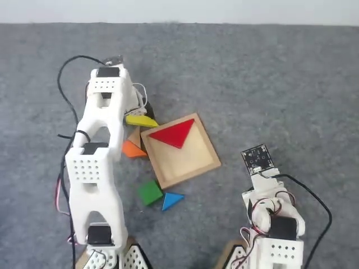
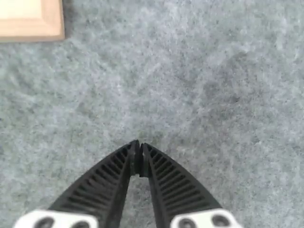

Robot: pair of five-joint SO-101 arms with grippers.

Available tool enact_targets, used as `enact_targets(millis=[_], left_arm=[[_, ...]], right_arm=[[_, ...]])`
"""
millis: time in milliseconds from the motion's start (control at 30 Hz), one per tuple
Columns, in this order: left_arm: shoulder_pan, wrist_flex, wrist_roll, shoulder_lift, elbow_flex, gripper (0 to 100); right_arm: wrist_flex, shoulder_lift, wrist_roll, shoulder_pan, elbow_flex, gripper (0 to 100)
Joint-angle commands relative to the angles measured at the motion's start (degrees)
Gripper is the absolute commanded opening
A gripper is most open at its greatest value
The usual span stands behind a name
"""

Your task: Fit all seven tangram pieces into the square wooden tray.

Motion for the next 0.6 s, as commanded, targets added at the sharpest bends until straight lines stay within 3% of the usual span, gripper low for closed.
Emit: enact_targets(millis=[0,567], left_arm=[[3.08,-0.35,-0.62,-0.44,-2.07,26],[8.79,2.81,-2.64,-0.44,-12.35,21]], right_arm=[[0.13,-0.92,0.44,-0.22,0.97,0.8],[0.13,-0.92,0.44,-0.22,0.97,0.8]])
